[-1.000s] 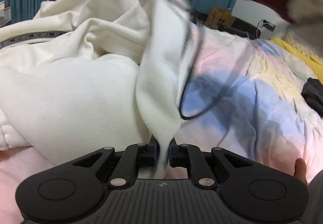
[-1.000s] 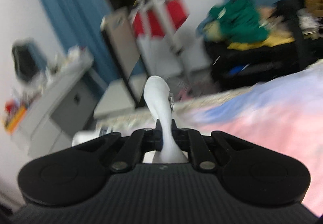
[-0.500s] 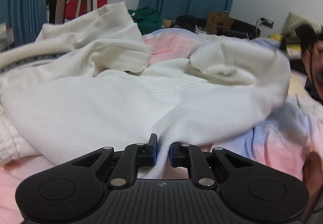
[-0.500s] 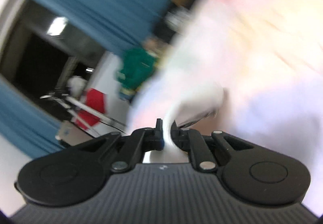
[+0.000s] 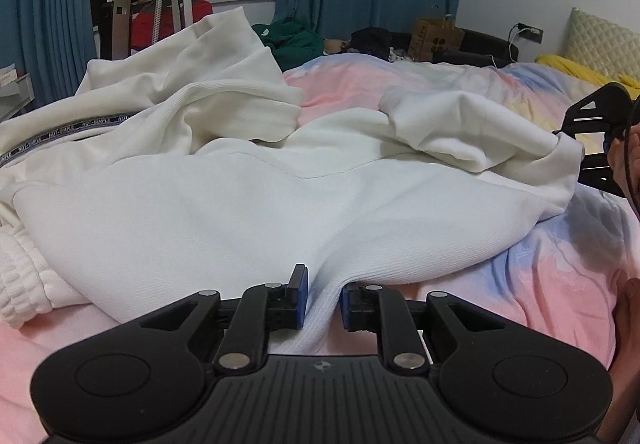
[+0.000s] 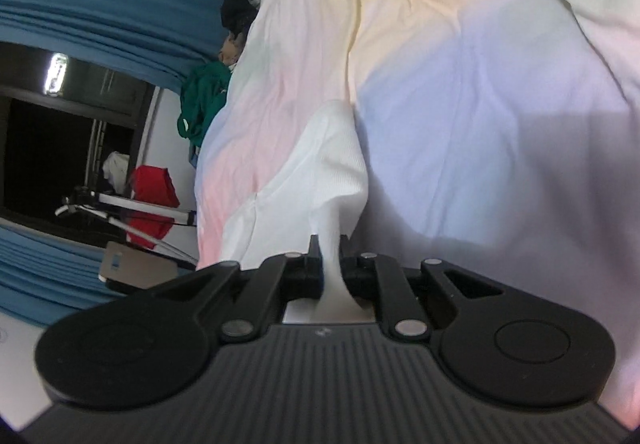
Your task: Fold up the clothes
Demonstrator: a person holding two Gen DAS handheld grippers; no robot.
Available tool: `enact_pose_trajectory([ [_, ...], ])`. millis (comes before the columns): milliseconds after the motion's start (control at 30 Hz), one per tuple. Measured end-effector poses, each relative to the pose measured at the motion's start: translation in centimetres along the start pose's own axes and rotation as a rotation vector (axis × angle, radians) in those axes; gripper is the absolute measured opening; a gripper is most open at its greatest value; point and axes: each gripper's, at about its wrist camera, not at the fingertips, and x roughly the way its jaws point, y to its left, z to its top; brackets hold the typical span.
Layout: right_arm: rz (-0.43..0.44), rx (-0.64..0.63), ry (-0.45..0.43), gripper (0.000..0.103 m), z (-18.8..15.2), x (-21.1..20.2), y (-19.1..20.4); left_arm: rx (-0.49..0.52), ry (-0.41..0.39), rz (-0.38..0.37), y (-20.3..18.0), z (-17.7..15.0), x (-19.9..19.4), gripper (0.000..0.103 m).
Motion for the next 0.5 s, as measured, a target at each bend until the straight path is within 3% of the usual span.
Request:
enact_pose_trajectory([
  [133, 0.061, 0.037, -0.029, 0.014, 0.4, -0.1, -0.2, -0.005, -0.001, 0.000, 0.0, -0.1, -0.1, 0.018],
  [200, 0.073, 0.053, -0.042, 0.029, 0.7, 0.2, -0.2, -0.014, -0.002, -0.003, 0.1, -0.2, -0.1, 0.018],
  [267, 0.087, 0.064, -0.036, 0.050, 1.1, 1.2, -0.1, -0.017, -0.002, -0.003, 0.1, -0.3, -0.1, 0.018],
  [500, 0.110, 0.101, -0.008, 0.047, 3.0, 4.8, -0.9, -0.026, -0.002, -0.004, 0.1, -0.4, -0.1, 0.018],
])
